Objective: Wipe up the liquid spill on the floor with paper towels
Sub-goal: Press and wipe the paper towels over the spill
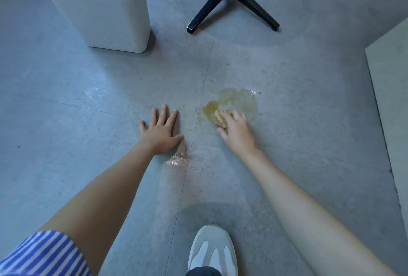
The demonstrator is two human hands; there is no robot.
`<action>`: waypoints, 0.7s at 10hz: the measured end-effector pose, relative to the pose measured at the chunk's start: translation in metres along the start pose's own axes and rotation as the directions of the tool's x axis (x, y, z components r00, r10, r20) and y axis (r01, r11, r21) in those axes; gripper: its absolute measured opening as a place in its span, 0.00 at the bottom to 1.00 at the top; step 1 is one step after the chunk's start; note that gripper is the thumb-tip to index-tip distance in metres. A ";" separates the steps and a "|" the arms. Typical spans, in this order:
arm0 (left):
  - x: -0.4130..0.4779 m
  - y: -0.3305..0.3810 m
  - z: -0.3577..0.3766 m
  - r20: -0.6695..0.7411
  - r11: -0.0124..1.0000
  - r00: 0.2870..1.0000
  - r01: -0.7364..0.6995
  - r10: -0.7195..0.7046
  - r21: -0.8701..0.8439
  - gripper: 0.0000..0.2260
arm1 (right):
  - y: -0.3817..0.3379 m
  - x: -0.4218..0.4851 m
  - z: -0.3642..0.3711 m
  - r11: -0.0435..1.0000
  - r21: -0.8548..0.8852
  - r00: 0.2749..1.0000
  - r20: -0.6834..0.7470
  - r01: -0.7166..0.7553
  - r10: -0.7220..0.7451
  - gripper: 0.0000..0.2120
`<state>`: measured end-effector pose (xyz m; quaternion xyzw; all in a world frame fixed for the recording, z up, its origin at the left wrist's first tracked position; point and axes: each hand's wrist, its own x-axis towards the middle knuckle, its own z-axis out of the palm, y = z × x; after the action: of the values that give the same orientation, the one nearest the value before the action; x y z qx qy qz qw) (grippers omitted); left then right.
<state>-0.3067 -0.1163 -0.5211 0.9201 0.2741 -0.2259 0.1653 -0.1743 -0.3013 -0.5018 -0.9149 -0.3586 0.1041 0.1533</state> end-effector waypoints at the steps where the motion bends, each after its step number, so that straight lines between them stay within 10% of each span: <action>1: 0.000 0.000 -0.001 0.004 1.000 1.000 -0.003 0.003 0.008 0.34 | 0.004 -0.007 0.014 0.976 -0.204 0.989 0.139 0.072 -0.044 0.26; 3: -0.001 0.000 -0.002 0.005 1.000 1.000 -0.004 0.004 0.017 0.34 | 0.018 0.001 0.011 0.965 -0.260 0.999 0.000 -0.035 0.037 0.21; 5: 0.000 -0.001 0.000 -0.004 1.000 1.000 -0.007 0.007 0.000 0.34 | 0.010 0.021 -0.013 0.925 0.228 0.946 -0.045 -0.303 0.321 0.12; 7: 0.000 -0.001 -0.001 -0.002 1.000 1.000 -0.005 0.005 -0.001 0.34 | -0.020 0.040 -0.030 0.278 0.817 0.831 0.373 -0.504 0.412 0.07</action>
<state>-0.3072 -0.1154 -0.5201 0.9209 0.2721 -0.2245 0.1660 -0.1484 -0.2660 -0.4700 -0.7478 0.0244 0.3565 0.5595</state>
